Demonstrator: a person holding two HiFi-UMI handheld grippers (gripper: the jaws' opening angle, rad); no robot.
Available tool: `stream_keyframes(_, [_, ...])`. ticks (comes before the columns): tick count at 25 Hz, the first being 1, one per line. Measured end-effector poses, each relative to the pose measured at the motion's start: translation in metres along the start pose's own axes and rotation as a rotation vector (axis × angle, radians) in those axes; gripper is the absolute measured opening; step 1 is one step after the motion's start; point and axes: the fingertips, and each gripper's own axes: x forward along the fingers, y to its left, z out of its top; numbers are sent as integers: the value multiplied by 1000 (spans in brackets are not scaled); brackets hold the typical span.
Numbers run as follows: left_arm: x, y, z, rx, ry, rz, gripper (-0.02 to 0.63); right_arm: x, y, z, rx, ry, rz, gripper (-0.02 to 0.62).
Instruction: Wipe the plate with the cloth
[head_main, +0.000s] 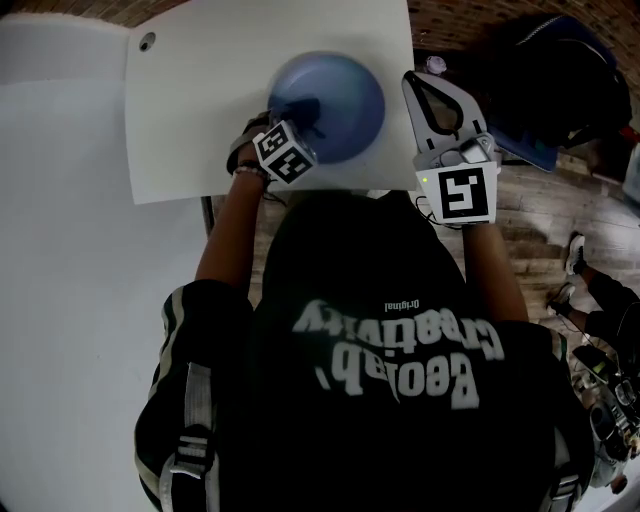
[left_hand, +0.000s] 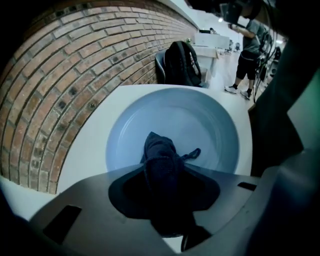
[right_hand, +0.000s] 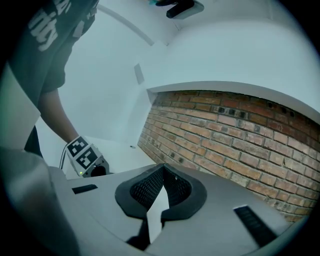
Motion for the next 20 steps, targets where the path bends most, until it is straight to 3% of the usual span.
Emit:
stream_keyframes(12, [-9, -57, 18, 72, -91, -144, 133, -5, 13, 4, -10, 3, -1, -6])
stream_keyframes(20, [-3, -68, 45, 110, -148, -187, 133, -9, 15, 3, -4, 26, -27, -6])
